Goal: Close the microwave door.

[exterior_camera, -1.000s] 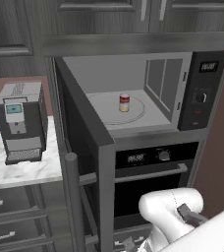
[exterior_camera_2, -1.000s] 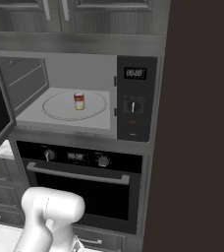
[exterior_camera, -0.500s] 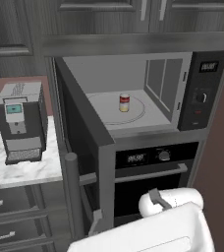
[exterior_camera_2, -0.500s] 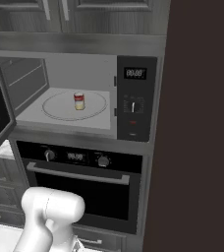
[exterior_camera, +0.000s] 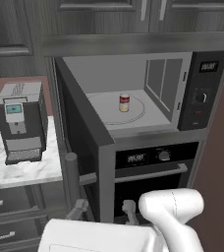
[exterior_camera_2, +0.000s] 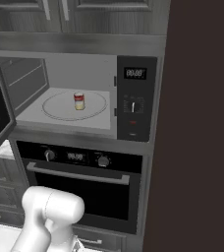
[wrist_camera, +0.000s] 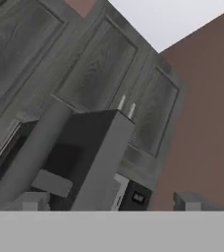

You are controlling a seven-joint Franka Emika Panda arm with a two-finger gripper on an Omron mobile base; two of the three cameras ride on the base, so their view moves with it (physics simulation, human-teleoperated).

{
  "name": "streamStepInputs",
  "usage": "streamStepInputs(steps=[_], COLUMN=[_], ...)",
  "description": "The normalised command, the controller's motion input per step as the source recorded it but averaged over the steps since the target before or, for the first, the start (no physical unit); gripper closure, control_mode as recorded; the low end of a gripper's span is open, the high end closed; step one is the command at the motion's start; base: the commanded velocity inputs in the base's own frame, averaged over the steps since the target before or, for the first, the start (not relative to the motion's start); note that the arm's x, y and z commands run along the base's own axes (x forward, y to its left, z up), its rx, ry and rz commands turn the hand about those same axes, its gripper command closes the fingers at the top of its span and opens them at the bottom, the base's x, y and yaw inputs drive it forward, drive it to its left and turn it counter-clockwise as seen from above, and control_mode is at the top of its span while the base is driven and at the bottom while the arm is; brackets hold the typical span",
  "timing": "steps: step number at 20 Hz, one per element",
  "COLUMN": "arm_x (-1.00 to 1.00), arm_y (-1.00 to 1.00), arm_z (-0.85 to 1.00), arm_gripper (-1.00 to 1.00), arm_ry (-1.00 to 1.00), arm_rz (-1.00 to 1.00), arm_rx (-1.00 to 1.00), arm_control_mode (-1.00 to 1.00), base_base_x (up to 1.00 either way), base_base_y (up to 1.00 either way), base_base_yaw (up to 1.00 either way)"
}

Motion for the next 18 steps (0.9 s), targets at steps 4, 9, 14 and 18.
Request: streamStepInputs(steps=[4,9,14,18], arm_x=[0.31,0.32,0.44,0.44], arm_y=[0.16,0.02,0.01,0.09], arm_z=[-0.21,-0.37,-0.45,-0.44], arm_gripper=[-1.0,-1.0,-1.0,-1.0], arm_ry=[-0.08,-0.01,0.0,0.01], arm_rz=[-0.32,-0.28,-0.26,-0.23], arm_rx=[0.0,0.0,-0.01,-0.02], arm_control_mode=[-1.0,-1.0,-1.0,-1.0], base_base_x=[0.0,0.0,0.0,0.0], base_base_y=[0.0,0.0,0.0,0.0], base_base_yaw=[0.0,0.0,0.0,0.0])
